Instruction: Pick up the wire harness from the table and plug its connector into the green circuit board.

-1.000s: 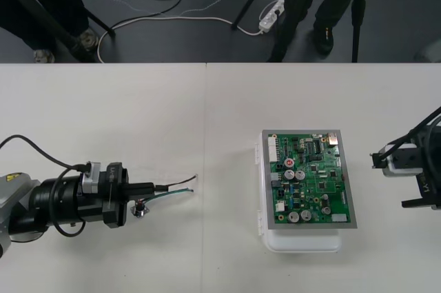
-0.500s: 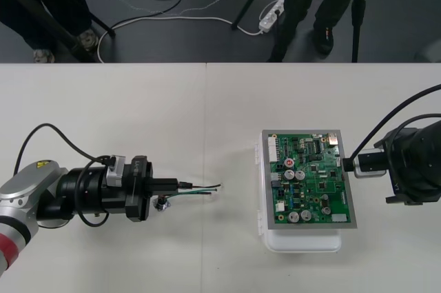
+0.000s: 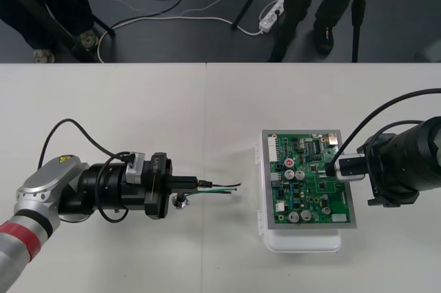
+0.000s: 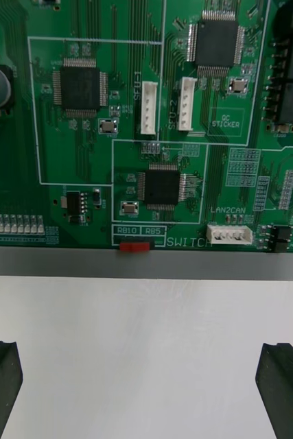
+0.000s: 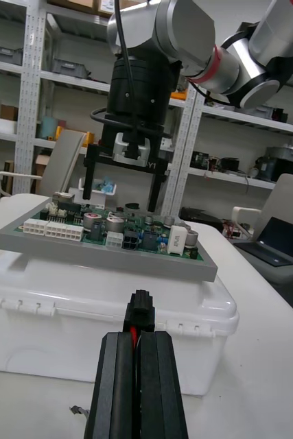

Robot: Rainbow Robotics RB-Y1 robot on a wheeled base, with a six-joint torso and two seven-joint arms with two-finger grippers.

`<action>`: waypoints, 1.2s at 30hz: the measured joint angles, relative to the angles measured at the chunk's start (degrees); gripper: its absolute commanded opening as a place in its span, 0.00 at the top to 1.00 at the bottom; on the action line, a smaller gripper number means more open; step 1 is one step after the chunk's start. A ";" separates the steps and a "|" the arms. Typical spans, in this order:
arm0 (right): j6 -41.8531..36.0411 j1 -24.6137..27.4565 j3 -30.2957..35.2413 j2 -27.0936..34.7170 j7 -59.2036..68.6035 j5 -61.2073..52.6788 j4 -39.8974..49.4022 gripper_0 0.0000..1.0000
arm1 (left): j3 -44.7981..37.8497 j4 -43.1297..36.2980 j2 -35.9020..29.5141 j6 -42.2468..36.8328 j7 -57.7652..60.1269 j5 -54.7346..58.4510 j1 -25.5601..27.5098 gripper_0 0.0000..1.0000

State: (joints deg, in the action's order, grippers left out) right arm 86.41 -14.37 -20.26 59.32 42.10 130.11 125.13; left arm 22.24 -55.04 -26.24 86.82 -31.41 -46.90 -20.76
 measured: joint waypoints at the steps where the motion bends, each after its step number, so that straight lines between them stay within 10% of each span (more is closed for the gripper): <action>1: 0.00 0.00 -0.28 -0.10 0.01 0.80 0.00 0.00 | 0.00 0.00 0.22 -0.13 0.00 -0.21 -0.12 1.00; 36: -0.01 -0.01 -7.18 -5.68 3.94 10.91 -1.71 0.00 | 10.86 -7.64 2.77 -17.23 0.00 1.95 -0.66 1.00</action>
State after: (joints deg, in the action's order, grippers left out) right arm 86.40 -14.38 -27.44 53.65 46.04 141.01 123.42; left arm 33.10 -62.68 -23.47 69.58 -31.41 -44.95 -21.42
